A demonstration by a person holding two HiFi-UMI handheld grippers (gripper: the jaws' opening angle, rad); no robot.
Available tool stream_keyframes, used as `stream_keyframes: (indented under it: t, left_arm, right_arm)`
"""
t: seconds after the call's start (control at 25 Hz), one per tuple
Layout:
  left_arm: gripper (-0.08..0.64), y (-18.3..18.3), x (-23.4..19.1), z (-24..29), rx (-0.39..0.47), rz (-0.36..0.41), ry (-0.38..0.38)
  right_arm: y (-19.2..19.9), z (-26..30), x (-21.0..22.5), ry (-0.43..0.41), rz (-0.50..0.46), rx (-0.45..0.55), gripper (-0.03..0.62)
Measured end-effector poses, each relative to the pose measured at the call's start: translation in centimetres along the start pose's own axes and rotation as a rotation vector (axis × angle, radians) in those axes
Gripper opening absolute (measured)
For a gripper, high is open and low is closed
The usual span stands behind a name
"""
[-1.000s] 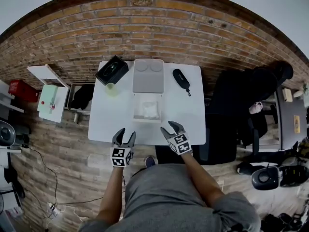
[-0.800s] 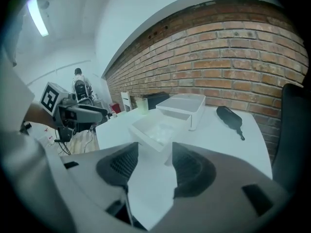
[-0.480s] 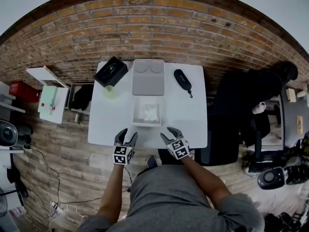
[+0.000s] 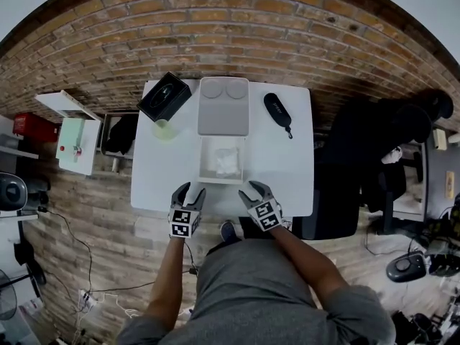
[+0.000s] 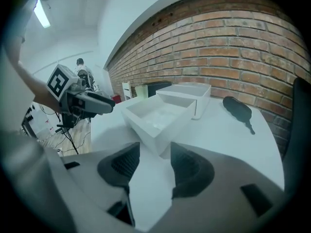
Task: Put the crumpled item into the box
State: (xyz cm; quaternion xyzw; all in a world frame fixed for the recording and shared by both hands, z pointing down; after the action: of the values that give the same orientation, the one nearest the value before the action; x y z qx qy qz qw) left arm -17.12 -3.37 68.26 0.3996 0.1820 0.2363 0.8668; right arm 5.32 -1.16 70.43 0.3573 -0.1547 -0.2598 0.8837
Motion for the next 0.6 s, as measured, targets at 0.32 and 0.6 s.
stream_keyframes:
  t: [0.32, 0.6]
  left_arm:
    - [0.218, 0.6, -0.2, 1.6, -0.074, 0.066, 0.018]
    - [0.215, 0.5, -0.4, 3.0, -0.083, 0.048, 0.082]
  right_arm:
    - [0.0, 1.4, 0.0, -0.01, -0.018, -0.014, 0.191]
    - [-0.3, 2.0, 0.1, -0.012, -0.037, -0.006, 0.154]
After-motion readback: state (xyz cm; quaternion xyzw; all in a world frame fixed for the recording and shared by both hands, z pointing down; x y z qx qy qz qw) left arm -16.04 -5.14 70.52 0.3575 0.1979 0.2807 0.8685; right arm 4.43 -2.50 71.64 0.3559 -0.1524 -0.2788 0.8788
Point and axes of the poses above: the fingertips, and each gripper's own axes: z forward along the fingers, x to its right, y out of its underside, the point moved 6 cm from there along -z, backward along the fingers, and after that the axes turned 4 degrees about -x, right-handed, at the moved point
